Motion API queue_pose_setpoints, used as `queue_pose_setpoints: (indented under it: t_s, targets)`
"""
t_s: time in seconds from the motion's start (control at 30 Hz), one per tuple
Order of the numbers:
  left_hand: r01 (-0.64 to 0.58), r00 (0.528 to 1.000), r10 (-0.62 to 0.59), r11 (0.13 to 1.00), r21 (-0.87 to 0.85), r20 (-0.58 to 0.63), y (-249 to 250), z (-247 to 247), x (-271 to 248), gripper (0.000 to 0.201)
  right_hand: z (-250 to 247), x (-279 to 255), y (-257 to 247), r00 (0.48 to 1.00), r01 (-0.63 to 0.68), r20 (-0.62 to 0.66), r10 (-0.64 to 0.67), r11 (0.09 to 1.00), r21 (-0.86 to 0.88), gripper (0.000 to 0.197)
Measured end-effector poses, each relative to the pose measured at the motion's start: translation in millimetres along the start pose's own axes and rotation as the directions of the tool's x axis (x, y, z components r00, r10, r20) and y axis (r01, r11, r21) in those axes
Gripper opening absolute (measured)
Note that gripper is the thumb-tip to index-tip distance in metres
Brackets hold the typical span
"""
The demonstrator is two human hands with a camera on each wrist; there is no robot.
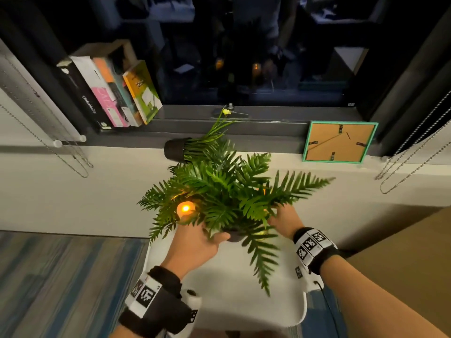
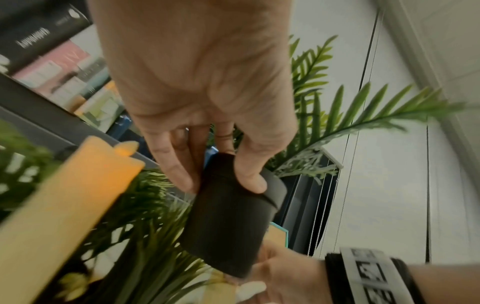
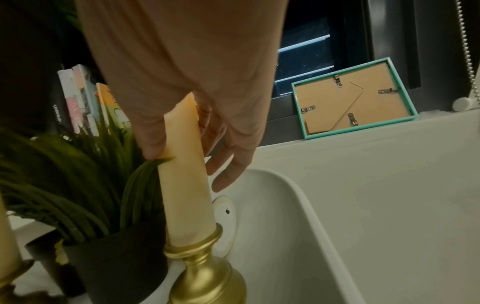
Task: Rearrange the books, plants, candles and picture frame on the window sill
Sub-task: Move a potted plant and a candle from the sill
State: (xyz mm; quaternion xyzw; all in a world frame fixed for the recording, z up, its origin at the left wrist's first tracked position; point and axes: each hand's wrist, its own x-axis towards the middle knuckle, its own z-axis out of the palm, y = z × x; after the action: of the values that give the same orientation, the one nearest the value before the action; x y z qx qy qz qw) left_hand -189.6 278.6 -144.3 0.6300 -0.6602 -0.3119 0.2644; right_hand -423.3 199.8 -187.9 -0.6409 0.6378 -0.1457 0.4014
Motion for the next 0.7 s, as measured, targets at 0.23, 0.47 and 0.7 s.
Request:
queue_pose_setpoints:
  t_s: [0.23,0.47,0.7]
  targets:
    - [0.016,0.986,-0.021,0.999,0.033,0.164,-17.4,12.4,-22.0,0.027,7.7,24.1,14.2,0.994,0.112,0.006,-0.112,0.988,-0.107,0.098]
    - [-0.067,0.959,0.055,0.997,0.034,0.279,-47.6,34.8,-20.4,0.010,9.7,12.9,11.6,0.979,0.194,-0.086,-0.186,0.976,0.101,0.061]
    - [0.235,0.787,-0.438,0.864,0.445,0.435,-111.0,30.7,-28.7,0.113,13.2,17.9,17.0,0.976,0.195,-0.106,-0.189,0.979,0.055,0.060]
